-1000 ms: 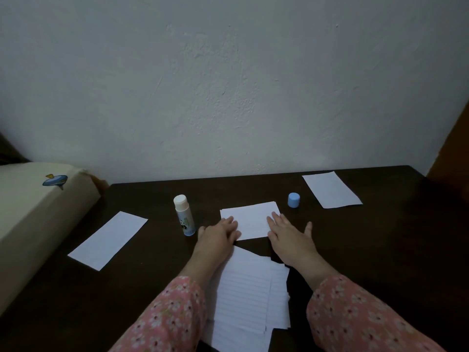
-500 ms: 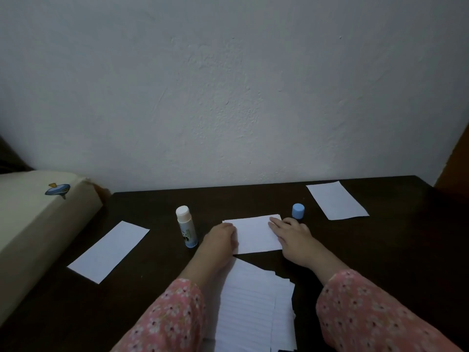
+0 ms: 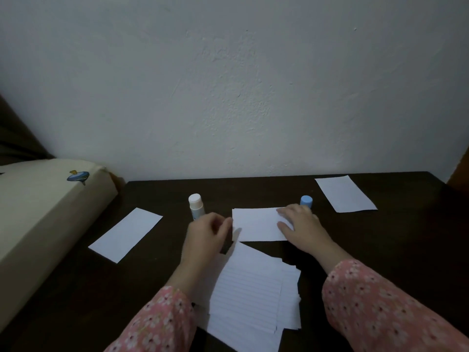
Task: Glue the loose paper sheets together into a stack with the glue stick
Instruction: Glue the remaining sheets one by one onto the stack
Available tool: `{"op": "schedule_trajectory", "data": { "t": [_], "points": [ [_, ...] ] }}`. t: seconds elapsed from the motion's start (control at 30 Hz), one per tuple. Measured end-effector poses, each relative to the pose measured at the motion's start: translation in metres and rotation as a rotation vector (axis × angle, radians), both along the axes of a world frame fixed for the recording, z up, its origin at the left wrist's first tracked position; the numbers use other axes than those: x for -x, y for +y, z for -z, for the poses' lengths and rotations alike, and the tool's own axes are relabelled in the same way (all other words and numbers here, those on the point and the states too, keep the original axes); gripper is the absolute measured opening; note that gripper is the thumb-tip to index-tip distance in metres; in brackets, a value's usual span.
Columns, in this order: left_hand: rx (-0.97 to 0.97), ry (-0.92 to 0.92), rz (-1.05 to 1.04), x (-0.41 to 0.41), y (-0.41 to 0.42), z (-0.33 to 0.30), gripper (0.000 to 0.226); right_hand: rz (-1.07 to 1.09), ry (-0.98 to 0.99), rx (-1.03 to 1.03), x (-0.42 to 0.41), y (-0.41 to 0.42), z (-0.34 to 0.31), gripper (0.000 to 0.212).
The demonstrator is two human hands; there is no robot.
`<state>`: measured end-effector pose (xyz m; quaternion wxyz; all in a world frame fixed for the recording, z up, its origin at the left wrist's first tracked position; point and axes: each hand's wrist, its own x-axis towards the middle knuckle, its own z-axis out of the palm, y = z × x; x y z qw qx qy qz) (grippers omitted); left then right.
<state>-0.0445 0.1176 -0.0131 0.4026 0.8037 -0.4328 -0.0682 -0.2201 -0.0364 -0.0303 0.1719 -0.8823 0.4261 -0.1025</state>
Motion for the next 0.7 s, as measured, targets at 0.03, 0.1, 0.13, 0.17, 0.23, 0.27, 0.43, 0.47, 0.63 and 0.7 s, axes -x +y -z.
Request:
{"op": "schedule_trajectory", "data": {
  "t": [0.03, 0.1, 0.13, 0.17, 0.23, 0.27, 0.43, 0.47, 0.63, 0.7],
  "points": [
    [0.044, 0.064, -0.06, -0.006, 0.006, -0.001, 0.015, 0.019, 0.023, -0.008, -0.002, -0.001, 0.0, 0.051],
    [0.116, 0.156, -0.222, -0.019, 0.014, 0.0, 0.027, 0.049, 0.11, -0.069, -0.006, 0.0, -0.001, 0.065],
    [0.129, 0.184, -0.288, -0.024, 0.017, 0.002, 0.031, 0.059, 0.143, -0.097, -0.009, 0.002, -0.001, 0.071],
    [0.124, 0.198, -0.334, -0.028, 0.018, 0.005, 0.037, 0.066, 0.158, -0.114, -0.01, 0.003, 0.0, 0.075],
    [0.09, 0.216, -0.349, -0.033, 0.015, 0.009, 0.06, 0.08, 0.162, -0.119, -0.012, 0.008, -0.003, 0.078],
    [0.064, 0.223, -0.334, -0.035, 0.012, 0.011, 0.071, 0.093, 0.159, -0.12, -0.012, 0.011, -0.005, 0.078],
    [-0.021, 0.222, -0.269, -0.037, -0.002, 0.013, 0.049, 0.14, 0.084, -0.091, -0.013, 0.015, -0.007, 0.075],
    [-0.021, 0.239, -0.253, -0.038, -0.002, 0.014, 0.044, 0.157, 0.058, -0.093, -0.013, 0.015, -0.006, 0.076],
    [0.014, 0.292, -0.243, -0.039, 0.004, 0.016, 0.037, 0.263, -0.296, -0.218, -0.018, 0.017, -0.006, 0.066],
    [0.016, 0.282, -0.26, -0.042, 0.009, 0.019, 0.035, 0.298, -0.455, -0.263, -0.023, 0.021, -0.012, 0.059]
  ]
}}
